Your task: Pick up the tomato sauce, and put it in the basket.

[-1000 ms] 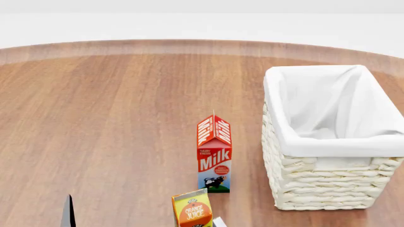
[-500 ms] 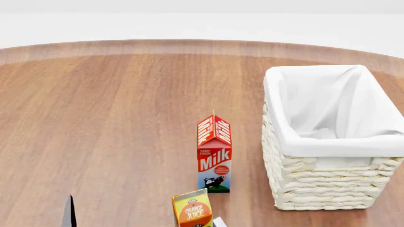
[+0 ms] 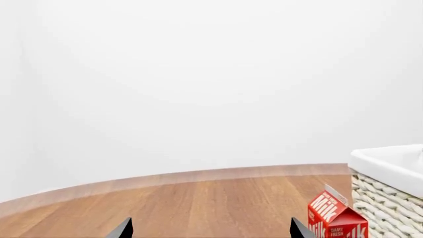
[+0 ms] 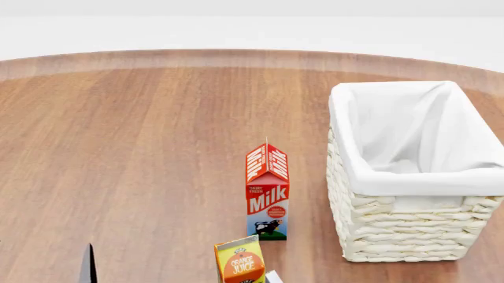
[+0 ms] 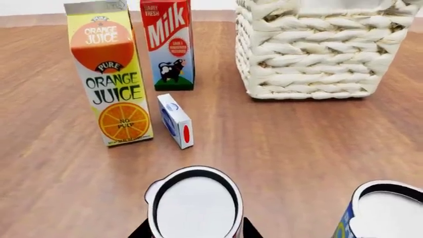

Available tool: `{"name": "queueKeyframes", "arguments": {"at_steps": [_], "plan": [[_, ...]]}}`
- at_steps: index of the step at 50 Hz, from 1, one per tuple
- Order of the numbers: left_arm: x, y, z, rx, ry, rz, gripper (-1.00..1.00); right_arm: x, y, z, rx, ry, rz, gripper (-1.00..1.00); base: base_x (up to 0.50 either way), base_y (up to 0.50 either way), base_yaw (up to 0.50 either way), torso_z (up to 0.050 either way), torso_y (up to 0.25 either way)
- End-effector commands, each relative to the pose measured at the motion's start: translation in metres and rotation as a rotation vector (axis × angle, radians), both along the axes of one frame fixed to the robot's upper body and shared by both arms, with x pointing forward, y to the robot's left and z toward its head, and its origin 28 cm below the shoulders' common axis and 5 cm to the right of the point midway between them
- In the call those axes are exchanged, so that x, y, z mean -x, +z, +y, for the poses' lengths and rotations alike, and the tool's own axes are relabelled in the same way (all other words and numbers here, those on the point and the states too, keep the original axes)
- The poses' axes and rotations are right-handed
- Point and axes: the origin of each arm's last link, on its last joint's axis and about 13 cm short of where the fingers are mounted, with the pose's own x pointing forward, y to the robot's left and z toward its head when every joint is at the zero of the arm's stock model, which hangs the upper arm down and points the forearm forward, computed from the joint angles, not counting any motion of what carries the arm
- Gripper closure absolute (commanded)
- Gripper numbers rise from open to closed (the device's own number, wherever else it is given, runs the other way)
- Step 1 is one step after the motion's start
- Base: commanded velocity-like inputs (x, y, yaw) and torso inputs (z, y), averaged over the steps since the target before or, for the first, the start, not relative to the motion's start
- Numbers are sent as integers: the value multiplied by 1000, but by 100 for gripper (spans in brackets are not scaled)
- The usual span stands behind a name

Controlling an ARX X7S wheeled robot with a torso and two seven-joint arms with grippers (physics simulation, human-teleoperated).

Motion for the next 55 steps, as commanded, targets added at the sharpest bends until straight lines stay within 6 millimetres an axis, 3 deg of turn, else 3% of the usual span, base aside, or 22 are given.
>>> {"name": "queueKeyframes", "arguments": {"at_steps": [1, 6, 10, 11, 24, 35, 46, 55], "plan": [[-1, 0, 0, 0, -1, 4, -100, -13, 33, -7, 14, -13, -122, 100, 0, 0, 0, 0, 0], [0, 0, 0, 1, -1, 3, -100, -21, 45, -11, 8, -32, -197, 100, 0, 0, 0, 0, 0], [-1, 0, 0, -1, 1, 6, -100, -34, 75, -13, 10, -39, -290, 100, 0, 0, 0, 0, 0], [-1, 0, 0, -1, 0, 6, -100, -36, 73, -13, 9, -40, -302, 100, 0, 0, 0, 0, 0], [-1, 0, 1, -1, 2, 8, -100, -82, 142, -19, 6, -84, -553, 100, 0, 0, 0, 0, 0], [-3, -2, 1, 1, 2, 13, -100, -117, 172, -23, -20, -86, -612, 100, 0, 0, 0, 0, 0], [-3, -1, 1, 3, 0, 11, -100, -159, 228, -25, -27, -83, -734, 100, 0, 0, 0, 0, 1], [-3, 0, 2, 8, 3, 11, -100, -203, 238, -34, -17, -121, -720, 100, 0, 0, 0, 0, 0]]}}
